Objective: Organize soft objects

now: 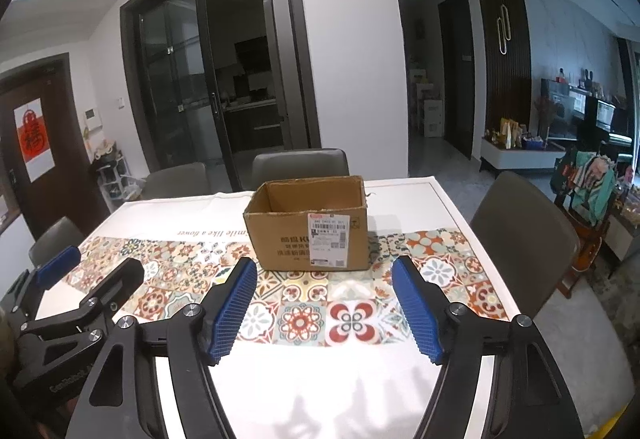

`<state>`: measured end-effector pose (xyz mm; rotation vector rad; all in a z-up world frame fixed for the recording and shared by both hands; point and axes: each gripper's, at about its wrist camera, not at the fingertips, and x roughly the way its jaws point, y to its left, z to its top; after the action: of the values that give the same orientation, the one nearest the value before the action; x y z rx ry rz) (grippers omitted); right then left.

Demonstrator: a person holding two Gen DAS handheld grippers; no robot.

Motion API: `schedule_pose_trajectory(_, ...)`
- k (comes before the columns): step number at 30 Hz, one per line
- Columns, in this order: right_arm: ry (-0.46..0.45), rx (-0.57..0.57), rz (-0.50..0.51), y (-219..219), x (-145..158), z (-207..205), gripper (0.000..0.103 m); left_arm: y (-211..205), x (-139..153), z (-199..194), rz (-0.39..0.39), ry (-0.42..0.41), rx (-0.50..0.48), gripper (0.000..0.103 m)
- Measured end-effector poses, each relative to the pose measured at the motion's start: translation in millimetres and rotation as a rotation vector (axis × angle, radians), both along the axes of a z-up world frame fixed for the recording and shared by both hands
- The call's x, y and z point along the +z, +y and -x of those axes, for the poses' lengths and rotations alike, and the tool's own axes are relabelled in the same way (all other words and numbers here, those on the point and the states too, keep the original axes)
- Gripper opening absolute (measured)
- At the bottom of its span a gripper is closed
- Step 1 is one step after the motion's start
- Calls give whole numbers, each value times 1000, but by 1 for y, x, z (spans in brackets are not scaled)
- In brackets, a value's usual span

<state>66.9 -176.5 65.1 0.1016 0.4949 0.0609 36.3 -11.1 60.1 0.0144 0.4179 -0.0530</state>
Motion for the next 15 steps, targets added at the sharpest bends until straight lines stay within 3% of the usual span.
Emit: schedule_pose_trajectory(15,-32,11,0,-1,7,53,74,0,12,58,-13,-52,16,103)
